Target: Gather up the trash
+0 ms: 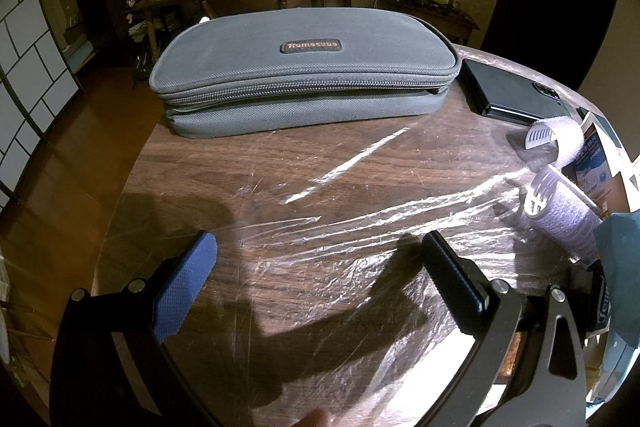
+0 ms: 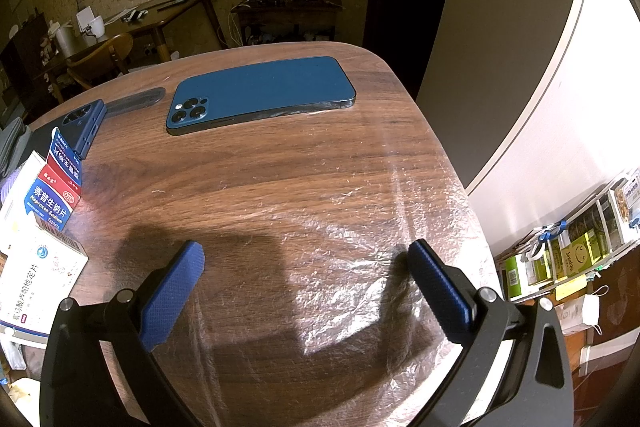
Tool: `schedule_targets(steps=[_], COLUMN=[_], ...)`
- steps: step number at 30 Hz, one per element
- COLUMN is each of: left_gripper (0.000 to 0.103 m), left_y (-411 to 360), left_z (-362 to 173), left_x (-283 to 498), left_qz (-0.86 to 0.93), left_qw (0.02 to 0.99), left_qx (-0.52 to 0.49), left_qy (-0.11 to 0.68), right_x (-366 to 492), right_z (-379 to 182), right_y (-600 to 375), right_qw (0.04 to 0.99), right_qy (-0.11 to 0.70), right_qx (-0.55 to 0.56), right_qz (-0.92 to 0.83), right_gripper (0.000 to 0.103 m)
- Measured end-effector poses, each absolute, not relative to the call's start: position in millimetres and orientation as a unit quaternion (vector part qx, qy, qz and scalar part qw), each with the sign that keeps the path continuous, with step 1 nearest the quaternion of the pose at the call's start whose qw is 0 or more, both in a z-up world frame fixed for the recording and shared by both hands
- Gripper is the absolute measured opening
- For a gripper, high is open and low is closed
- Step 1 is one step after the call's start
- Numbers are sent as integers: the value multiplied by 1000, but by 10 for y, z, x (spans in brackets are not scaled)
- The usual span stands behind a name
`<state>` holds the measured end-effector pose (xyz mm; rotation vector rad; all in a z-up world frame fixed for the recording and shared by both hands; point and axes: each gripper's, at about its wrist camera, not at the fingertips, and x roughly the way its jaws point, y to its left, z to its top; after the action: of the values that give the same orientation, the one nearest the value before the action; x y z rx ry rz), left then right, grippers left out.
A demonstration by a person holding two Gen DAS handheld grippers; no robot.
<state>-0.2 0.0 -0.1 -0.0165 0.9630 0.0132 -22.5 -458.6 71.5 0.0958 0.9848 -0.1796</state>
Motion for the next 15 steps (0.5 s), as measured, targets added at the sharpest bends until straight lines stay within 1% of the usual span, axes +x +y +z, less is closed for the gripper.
schedule_targets(steps=[7, 9, 10, 12, 15], left_gripper=[102, 102, 102, 102, 102], left_y=[23, 94, 100, -13, -349], left_z=[16, 143, 244, 544, 776], left_x=[-3, -71, -126, -267, -435], left_qz=[1, -23, -42, -81, -144], left_qw=[882, 884, 887, 896, 894], left_qx=[-17, -66, -82, -76, -50], left_qy=[472, 462, 453, 430, 421], right_x=[-262, -445, -635, -857, -1356], right_z=[764, 960, 1150, 1371, 1609], right_y=[-4612, -4624, -4591, -4532, -4182], right_qw=[869, 883, 891, 899, 904], right_qy=[486, 460, 444, 430, 419], right_qx=[53, 82, 93, 81, 47], right_qz=[-75, -48, -21, 14, 65], right_gripper=[99, 99, 99, 99, 99])
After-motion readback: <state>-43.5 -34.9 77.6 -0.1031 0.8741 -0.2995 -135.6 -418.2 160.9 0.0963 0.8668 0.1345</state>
